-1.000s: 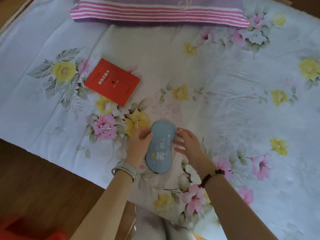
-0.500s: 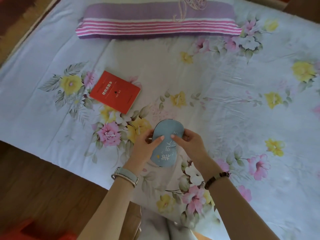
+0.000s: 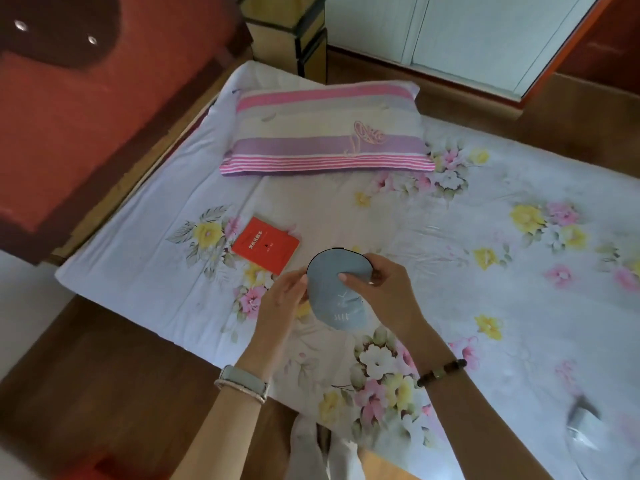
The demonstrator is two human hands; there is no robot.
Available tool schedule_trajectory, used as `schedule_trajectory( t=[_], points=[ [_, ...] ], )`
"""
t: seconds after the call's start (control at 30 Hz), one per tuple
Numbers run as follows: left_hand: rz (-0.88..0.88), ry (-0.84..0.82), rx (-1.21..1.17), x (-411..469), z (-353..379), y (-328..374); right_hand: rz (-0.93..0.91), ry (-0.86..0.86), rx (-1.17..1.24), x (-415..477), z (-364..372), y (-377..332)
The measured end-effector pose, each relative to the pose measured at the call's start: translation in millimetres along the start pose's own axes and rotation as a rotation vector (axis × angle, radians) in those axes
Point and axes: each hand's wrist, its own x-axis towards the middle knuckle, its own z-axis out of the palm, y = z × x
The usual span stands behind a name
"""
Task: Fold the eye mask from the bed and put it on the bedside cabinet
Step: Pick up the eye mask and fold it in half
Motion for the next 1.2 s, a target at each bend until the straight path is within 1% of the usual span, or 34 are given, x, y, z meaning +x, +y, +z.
schedule_trajectory(
  t=[0.03, 0.1, 0.13, 0.2, 0.27, 0.33, 0.4, 0.57, 0.73, 0.8, 0.9, 1.03, 1.13, 1.2],
  points=[
    [-0.066, 0.03, -0.081, -9, -1, 7, -0.029, 0.004, -0.01, -3, -1, -14],
    [-0.252, 0.093, -0.224, -22, -3, 15, -0.086, 0.017, -0.01, -12, -1, -40],
    [-0.356, 0.095, -0.309, -28, -3, 17, -0.115, 0.017, -0.012, -18, 0, -52],
    [-0.523, 0.019, -0.543, -40, 0, 21, -0.183, 0.001, -0.002, -33, 2, -70],
    [-0.575, -0.098, -0.796, -50, 6, 28, -0.239, -0.023, -0.005, -52, 5, -79],
    [-0.538, -0.176, -0.93, -56, 10, 41, -0.292, -0.035, -0.063, -73, 7, -82],
    [-0.515, -0.166, -0.916, -55, 13, 50, -0.359, -0.055, -0.103, -93, 8, -79],
    [-0.462, -0.114, -0.619, -57, 17, 67, -0.487, -0.011, -0.086, -129, 9, -71],
    [-0.496, -0.161, -0.59, -68, 21, 68, -0.537, 0.016, -0.221, -144, 4, -69],
    [-0.476, -0.189, -0.65, -73, 22, 66, -0.494, 0.064, -0.225, -144, 1, -74],
    [-0.408, -0.256, -0.702, -78, 23, 64, -0.407, 0.208, -0.167, -137, 3, -88],
    [-0.393, -0.313, -0.705, -82, 23, 60, -0.171, 0.412, -0.054, -115, 2, -103],
    [-0.359, -0.325, -0.677, -85, 24, 61, -0.057, 0.454, -0.041, -104, -3, -103],
    [-0.326, -0.344, -0.645, -90, 25, 63, -0.027, 0.475, -0.089, -103, -4, -98]
  ],
)
